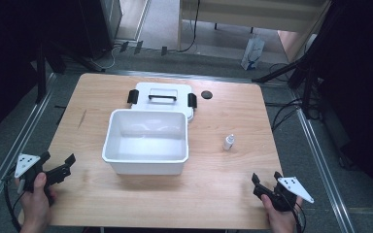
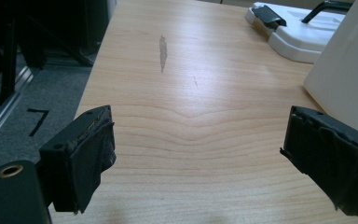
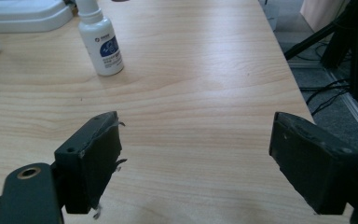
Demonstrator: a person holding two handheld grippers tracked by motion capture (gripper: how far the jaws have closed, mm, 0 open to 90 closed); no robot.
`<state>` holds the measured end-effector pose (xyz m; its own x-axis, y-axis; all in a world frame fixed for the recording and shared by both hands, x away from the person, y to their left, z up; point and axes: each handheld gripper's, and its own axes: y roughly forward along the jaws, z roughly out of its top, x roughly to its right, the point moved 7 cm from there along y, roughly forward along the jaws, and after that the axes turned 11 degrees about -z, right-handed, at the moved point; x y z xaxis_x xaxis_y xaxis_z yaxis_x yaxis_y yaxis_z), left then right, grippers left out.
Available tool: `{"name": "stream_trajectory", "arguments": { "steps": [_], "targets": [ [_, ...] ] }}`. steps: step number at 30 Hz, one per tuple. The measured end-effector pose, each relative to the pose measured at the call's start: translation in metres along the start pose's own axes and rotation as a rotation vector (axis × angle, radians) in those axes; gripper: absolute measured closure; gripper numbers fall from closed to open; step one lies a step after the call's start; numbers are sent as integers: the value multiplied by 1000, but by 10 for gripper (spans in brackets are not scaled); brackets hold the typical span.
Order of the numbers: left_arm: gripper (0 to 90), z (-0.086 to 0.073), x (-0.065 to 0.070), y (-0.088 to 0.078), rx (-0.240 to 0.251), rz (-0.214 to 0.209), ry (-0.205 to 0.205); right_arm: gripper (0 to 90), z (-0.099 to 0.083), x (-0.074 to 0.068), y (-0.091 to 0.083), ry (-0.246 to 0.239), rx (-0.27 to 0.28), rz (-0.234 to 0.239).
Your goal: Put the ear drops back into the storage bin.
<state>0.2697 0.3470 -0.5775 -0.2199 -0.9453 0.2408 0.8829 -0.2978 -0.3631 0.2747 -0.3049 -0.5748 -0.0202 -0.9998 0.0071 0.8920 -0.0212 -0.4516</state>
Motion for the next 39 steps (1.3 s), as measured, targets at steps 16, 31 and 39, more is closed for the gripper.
{"name": "stream_trajectory", "arguments": {
  "steps": [16, 31, 39],
  "targets": [
    [97, -1, -1, 4, -27, 22, -10, 181, 0, -5, -4, -79, -48, 16],
    [97, -1, 4, 2, -16, -3, 27, 224, 32, -18, -17, -184, -73, 112],
    [96, -2, 4, -1, -2, -16, 12, 249, 46, -19, -13, -249, -126, 143]
  ]
}}
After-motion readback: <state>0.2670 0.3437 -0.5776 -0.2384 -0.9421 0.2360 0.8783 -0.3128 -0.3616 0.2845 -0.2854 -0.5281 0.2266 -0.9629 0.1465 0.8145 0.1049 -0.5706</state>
